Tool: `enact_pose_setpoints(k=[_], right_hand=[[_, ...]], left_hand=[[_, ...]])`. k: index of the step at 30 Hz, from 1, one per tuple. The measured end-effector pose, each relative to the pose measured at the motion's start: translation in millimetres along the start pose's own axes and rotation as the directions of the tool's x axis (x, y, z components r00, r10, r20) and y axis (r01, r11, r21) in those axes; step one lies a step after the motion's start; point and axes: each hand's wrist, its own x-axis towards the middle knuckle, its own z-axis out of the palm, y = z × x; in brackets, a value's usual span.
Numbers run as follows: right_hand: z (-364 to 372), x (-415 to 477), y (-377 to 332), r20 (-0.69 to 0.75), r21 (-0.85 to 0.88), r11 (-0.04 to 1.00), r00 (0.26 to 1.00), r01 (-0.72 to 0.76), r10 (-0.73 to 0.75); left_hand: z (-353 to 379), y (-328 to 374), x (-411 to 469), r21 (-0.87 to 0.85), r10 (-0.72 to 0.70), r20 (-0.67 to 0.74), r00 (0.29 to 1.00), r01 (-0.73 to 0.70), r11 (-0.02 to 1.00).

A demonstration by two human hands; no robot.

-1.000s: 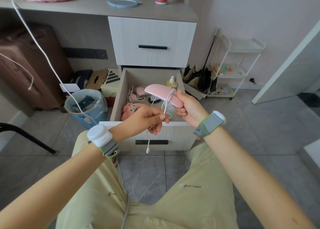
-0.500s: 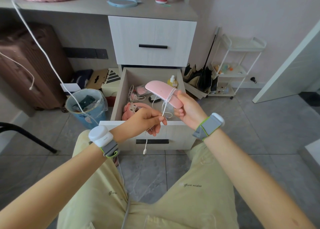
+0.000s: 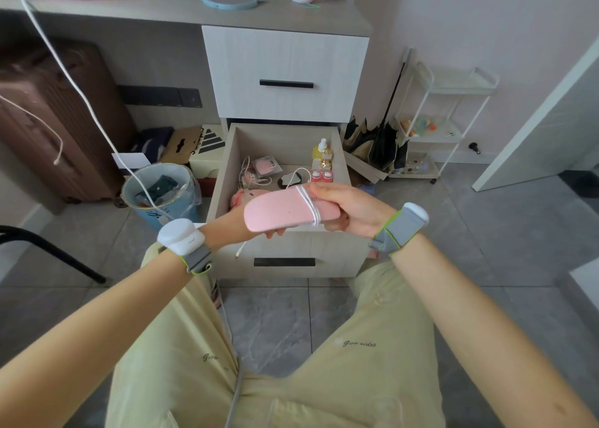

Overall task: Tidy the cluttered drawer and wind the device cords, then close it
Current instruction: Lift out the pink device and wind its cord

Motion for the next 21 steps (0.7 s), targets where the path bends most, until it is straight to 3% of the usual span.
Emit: enact_pose_setpoints(k=[4,12,21], right_hand=[[0.9,-0.5,-0.6,0.103,-0.196,0.981,0.994,-0.009,0.03],[-2.9,-3.9,-7.3,0.011,-0.561,0.826,0.997,-0.054,0.072],[-4.4,1.6,-0.3,-0.203,-0.55,0.831,0.978,-0.084,-0.036]], left_hand=[[-9.8,10.6,1.0,0.101,0.035,-0.09,0.995,-0.026,0.995],[-15.8,24.0,-8.7,0.144,0.139,-0.196,0.971,-0.112,0.983],[-4.1,28.1,-12.8,0.396,0.284,-0.142,0.948,-0.208,0.894]])
